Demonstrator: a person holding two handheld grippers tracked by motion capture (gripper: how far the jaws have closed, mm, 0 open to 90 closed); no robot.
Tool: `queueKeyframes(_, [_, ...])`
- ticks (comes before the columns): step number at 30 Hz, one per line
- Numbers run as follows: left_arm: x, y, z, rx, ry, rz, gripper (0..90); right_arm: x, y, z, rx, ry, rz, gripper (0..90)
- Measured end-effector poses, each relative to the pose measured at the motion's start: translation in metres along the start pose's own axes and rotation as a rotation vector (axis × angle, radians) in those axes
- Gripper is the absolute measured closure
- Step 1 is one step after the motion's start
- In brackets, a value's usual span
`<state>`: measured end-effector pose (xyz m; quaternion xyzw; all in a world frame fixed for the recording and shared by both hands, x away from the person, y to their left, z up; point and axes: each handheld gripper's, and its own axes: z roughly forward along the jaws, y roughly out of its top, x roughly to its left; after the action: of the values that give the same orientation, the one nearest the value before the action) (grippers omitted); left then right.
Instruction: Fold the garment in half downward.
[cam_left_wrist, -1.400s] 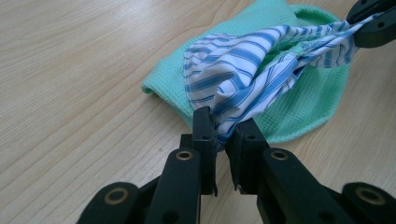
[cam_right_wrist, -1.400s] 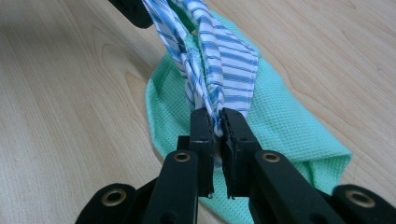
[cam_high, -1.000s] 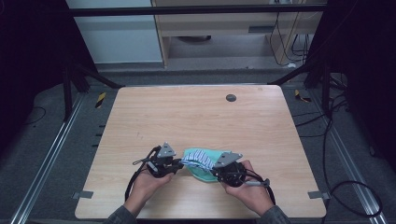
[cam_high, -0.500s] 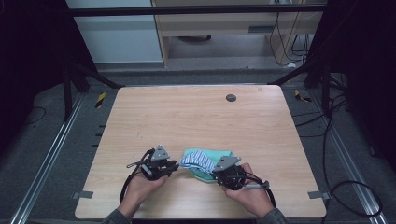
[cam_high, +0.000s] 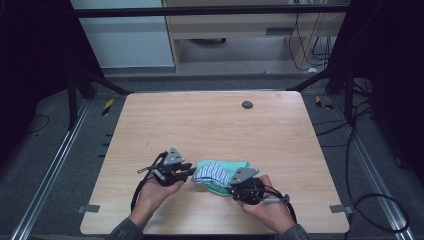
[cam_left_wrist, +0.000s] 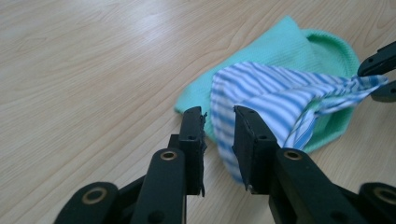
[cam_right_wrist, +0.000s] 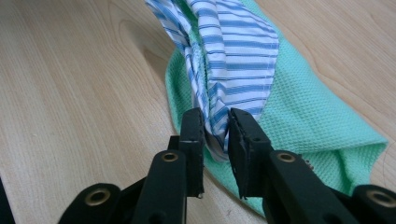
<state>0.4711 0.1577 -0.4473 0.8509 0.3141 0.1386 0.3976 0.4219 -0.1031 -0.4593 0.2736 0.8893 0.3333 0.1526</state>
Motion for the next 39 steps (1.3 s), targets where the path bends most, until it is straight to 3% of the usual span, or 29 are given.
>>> queueKeyframes(7, [-0.011,0.006,0.012,0.005,-0.025,0.025,72.1,-0.003,-0.001,-0.006,-0.015,-0.004,0.014,67.9])
queueKeyframes(12, [-0.017,-0.002,0.022,0.042,-0.032,0.044,72.2,-0.006,-0.001,-0.008,-0.016,-0.017,0.025,64.3])
queueKeyframes(24, [-0.019,-0.016,0.031,0.076,-0.038,0.057,72.1,-0.014,0.007,-0.007,-0.064,-0.033,0.063,59.5])
queueKeyframes(32, [-0.02,-0.022,0.036,0.091,-0.042,0.064,71.8,-0.015,0.013,0.006,-0.069,-0.053,0.077,57.6])
queueKeyframes(39, [-0.018,-0.026,0.037,0.087,-0.029,0.07,69.6,-0.01,0.003,0.028,-0.002,-0.039,0.054,57.1])
